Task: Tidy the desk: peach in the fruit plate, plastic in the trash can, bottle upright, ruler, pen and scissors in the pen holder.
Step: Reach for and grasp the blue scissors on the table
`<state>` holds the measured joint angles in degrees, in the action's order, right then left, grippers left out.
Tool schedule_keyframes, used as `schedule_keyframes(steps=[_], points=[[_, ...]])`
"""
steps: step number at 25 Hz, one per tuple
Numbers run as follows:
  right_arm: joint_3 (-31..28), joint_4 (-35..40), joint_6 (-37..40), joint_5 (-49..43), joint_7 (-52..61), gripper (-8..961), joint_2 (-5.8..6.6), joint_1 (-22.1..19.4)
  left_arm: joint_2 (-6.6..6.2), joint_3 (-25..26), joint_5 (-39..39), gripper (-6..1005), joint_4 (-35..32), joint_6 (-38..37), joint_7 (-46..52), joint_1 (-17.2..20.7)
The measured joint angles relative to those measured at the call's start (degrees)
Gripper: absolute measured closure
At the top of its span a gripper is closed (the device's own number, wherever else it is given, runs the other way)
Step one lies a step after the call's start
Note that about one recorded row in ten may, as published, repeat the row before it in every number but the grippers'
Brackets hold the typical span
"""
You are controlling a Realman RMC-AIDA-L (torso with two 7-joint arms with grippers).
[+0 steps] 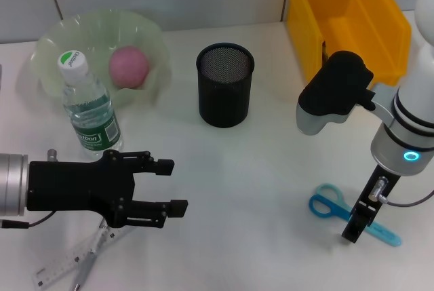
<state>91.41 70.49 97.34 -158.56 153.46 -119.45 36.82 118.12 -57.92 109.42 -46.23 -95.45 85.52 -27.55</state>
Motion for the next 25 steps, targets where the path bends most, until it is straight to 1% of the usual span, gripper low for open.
schedule_keyframes(steps=[16, 19, 24, 25], points=[[0.0, -0.5, 0.1, 0.0, -0.2, 142, 0.04, 0.2, 0.01, 0.0, -0.2, 216, 0.0, 0.0, 0.0, -0.2], [0.0, -0.5, 0.2, 0.0, -0.2, 343, 0.06, 0.2, 0.01, 0.0, -0.2, 217, 0.0, 0.0, 0.0, -0.2], [0.0, -0.5, 0.3, 0.0, -0.3, 482, 0.09, 0.2, 0.01, 0.0, -0.3, 217, 0.0, 0.0, 0.0, -0.4], [0.1, -0.5, 0.3, 0.0, -0.3, 483, 0.09, 0.2, 0.01, 0.0, -0.3, 217, 0.0, 0.0, 0.0, -0.4]])
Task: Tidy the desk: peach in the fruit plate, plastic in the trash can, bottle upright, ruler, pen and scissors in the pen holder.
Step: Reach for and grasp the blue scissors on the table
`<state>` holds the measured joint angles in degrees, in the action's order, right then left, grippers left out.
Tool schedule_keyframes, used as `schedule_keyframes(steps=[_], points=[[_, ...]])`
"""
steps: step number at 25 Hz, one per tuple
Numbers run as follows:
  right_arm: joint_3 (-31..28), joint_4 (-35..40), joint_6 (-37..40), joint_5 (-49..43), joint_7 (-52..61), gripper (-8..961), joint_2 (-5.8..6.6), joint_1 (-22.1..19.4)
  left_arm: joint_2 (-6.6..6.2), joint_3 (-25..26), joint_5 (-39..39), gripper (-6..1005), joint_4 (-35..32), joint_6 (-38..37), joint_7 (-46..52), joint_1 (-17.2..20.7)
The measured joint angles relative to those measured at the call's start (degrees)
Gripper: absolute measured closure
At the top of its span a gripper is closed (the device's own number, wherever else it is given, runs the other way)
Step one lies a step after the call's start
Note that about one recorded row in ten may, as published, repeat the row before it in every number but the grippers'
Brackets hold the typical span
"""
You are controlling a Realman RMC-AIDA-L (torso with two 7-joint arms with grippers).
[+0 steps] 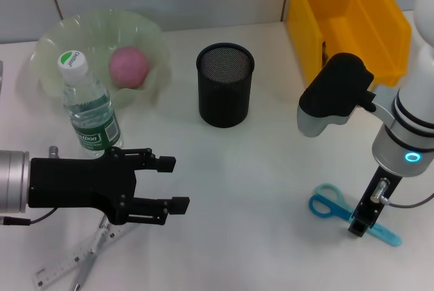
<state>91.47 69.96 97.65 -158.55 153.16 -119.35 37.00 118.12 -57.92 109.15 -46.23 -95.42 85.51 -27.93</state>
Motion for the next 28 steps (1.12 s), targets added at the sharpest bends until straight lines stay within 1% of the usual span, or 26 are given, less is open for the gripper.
schedule_keyframes(steps=[7, 16, 21, 24, 28], points=[[1.6, 0.0, 0.1, -0.6, 0.1, 493, -0.01, 0.0, 0.00, 0.0, 0.0, 217, 0.0, 0.1, 0.0, -0.1], [1.6, 0.1, -0.1, -1.1, 0.2, 500, -0.09, 0.0, 0.00, 0.0, 0.0, 218, 0.0, 0.1, 0.0, 0.1], [1.6, 0.0, -0.2, -1.1, 0.3, 599, -0.09, 0.1, 0.00, 0.0, 0.0, 218, 0.0, 0.1, 0.0, 0.0], [1.6, 0.0, -0.3, -1.1, 0.3, 638, -0.09, 0.1, 0.00, 0.0, 0.0, 219, 0.0, 0.2, 0.0, 0.0], [1.6, 0.0, -0.3, -1.0, 0.3, 645, -0.09, 0.1, 0.00, 0.0, 0.1, 219, 0.0, 0.3, 0.0, 0.1]])
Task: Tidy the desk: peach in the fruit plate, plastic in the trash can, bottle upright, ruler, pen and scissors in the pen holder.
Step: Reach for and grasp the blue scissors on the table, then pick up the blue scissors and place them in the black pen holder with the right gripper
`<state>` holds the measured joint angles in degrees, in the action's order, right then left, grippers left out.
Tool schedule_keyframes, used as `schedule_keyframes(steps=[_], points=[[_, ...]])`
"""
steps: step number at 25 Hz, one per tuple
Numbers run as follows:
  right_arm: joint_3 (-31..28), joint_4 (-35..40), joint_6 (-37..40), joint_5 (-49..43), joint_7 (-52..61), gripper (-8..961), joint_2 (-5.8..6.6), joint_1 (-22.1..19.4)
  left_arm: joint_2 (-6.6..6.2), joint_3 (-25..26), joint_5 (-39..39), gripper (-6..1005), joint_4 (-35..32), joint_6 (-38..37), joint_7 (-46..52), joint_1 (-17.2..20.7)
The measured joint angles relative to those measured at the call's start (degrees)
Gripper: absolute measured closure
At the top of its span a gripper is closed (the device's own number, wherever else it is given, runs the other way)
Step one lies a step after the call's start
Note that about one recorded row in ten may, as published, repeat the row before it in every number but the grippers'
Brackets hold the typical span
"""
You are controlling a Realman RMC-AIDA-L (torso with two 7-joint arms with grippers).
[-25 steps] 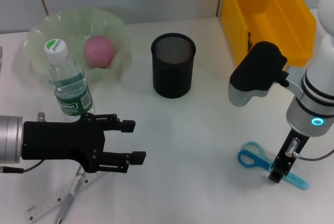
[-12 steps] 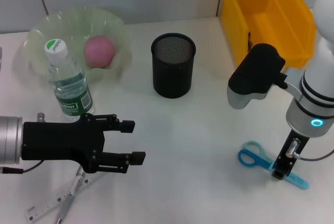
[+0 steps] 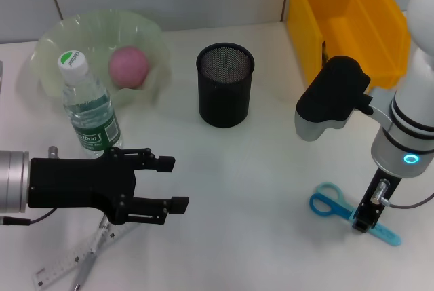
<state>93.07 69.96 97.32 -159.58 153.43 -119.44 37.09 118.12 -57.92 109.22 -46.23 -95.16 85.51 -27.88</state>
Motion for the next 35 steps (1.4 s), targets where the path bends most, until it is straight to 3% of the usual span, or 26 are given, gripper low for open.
schedule_keyframes(steps=[16, 35], points=[[-0.1, 0.3, -0.1, 0.3, -0.3, 728, -0.07, -0.4, 0.00, 0.0, 0.0, 220, 0.0, 0.0, 0.0, 0.0], [-6.4, 4.4, 1.3, 1.0, -1.2, 739, 0.24, -1.1, -0.09, 0.2, 0.2, 221, 0.0, 0.0, 0.0, -0.2]])
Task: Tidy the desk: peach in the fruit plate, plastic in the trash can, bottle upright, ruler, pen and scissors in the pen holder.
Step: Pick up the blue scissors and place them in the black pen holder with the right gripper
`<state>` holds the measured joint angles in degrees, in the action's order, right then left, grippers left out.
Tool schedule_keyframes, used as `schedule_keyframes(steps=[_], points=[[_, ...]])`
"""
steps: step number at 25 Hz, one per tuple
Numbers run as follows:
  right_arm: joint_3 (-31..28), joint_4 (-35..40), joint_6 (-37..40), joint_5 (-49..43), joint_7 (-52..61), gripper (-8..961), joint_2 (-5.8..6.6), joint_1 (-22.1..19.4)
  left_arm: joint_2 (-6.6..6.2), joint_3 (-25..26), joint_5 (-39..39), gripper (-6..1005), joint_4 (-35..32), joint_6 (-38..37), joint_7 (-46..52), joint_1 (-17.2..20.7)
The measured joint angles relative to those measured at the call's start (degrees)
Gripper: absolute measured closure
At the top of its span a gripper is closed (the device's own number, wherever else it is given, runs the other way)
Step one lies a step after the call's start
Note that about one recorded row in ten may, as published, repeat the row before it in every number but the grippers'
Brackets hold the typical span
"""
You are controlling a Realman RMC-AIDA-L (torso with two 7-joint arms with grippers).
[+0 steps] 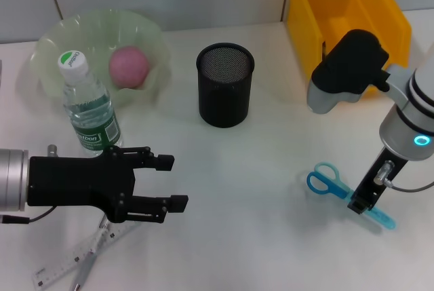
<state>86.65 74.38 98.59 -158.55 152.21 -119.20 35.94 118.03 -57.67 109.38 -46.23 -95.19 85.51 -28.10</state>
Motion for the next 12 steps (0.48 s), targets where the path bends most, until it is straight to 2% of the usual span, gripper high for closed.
schedule_keyframes(steps=[7, 12], points=[[-0.9, 2.6, -0.6, -0.2, -0.2, 739, 0.03, -0.5, -0.09, 0.1, 0.0, 222, 0.0, 0.0, 0.0, -0.3], [-4.9, 5.9, -2.7, -0.3, -2.2, 739, 0.11, -1.4, -0.09, 0.1, 0.1, 222, 0.0, 0.0, 0.0, -0.4]])
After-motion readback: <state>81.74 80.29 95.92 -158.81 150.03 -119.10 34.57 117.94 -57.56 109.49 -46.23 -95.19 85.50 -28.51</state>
